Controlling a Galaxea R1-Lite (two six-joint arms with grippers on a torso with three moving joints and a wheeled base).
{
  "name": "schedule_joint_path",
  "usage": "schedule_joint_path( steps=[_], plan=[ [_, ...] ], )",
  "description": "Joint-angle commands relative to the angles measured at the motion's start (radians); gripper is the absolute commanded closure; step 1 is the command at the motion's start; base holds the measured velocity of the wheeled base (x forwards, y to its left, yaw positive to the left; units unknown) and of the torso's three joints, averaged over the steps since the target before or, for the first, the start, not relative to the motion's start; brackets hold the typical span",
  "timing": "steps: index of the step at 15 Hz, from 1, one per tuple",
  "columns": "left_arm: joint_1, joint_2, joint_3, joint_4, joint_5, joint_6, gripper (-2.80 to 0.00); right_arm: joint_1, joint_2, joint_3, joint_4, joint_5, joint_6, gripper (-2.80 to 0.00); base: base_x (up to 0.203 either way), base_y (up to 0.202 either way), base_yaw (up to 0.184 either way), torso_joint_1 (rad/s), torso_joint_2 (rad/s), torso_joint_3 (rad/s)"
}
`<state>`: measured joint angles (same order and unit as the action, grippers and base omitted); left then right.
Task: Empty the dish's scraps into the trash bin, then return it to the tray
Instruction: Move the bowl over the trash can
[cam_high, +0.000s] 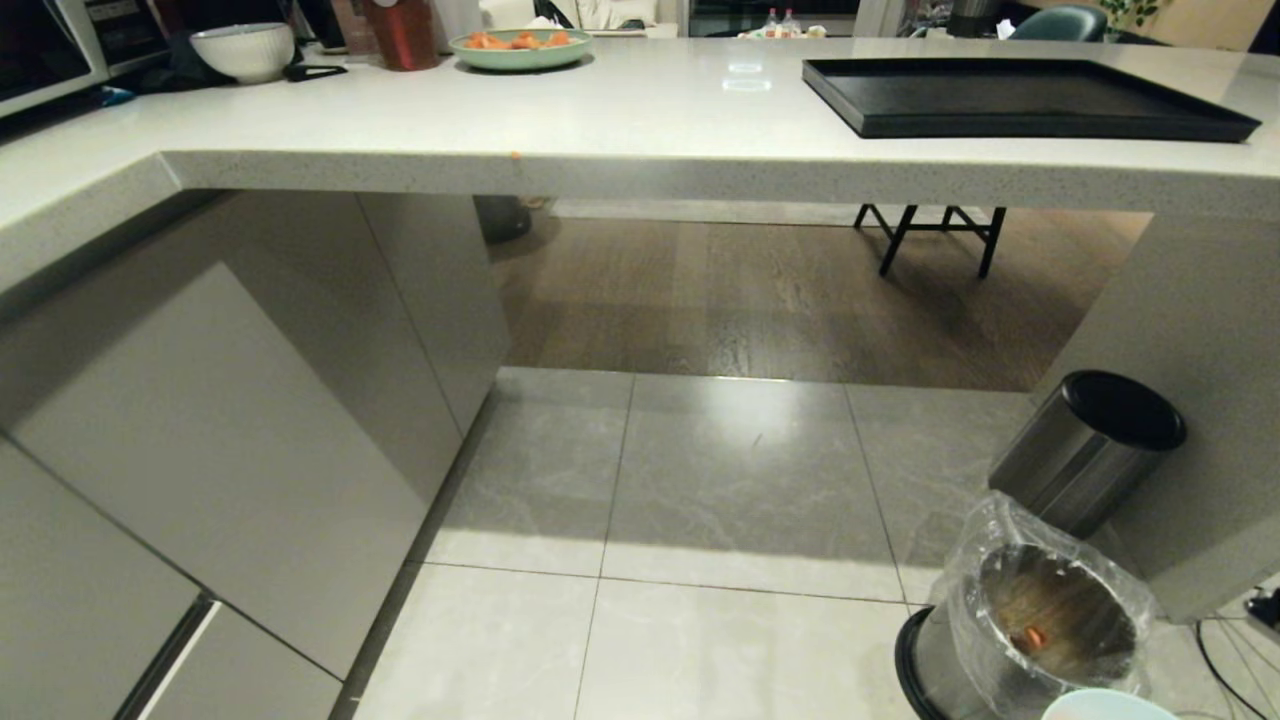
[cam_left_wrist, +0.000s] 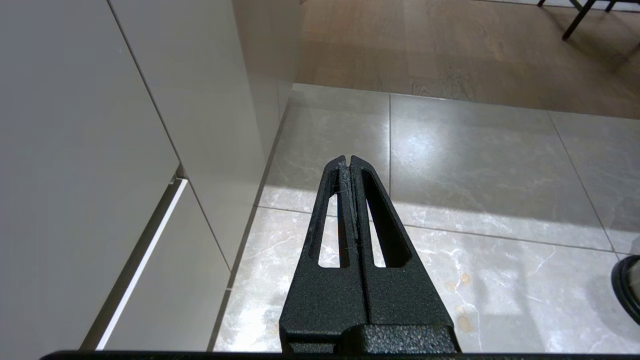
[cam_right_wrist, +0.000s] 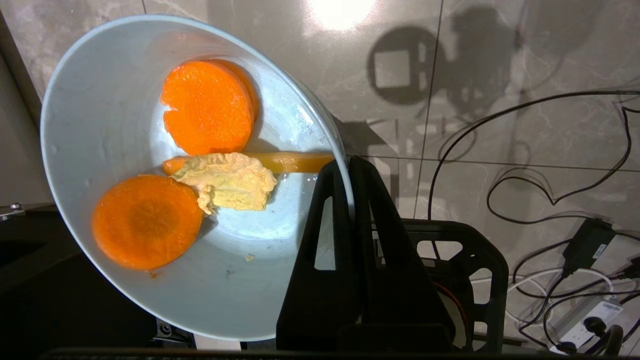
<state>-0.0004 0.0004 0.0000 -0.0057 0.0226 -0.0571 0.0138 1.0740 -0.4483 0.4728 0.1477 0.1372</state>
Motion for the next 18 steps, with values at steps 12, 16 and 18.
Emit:
schedule_joint_path(
  steps=[12,16,18],
  plan=[
    [0.0,0.001,0.0,0.0,0.0,-0.001,0.0,-0.002,0.006,0.003,0.003,0.003,-0.019,0.0,0.0,0.0,0.0,0.0,0.0,0.0],
    [0.0,0.001,0.0,0.0,0.0,-0.001,0.0,-0.003,0.006,0.003,0.003,0.003,-0.021,0.0,0.0,0.0,0.0,0.0,0.0,0.0],
    [0.0,0.001,0.0,0.0,0.0,-0.001,0.0,-0.003,0.006,0.004,0.003,0.003,-0.021,0.0,0.0,0.0,0.0,0.0,0.0,0.0]
  ],
)
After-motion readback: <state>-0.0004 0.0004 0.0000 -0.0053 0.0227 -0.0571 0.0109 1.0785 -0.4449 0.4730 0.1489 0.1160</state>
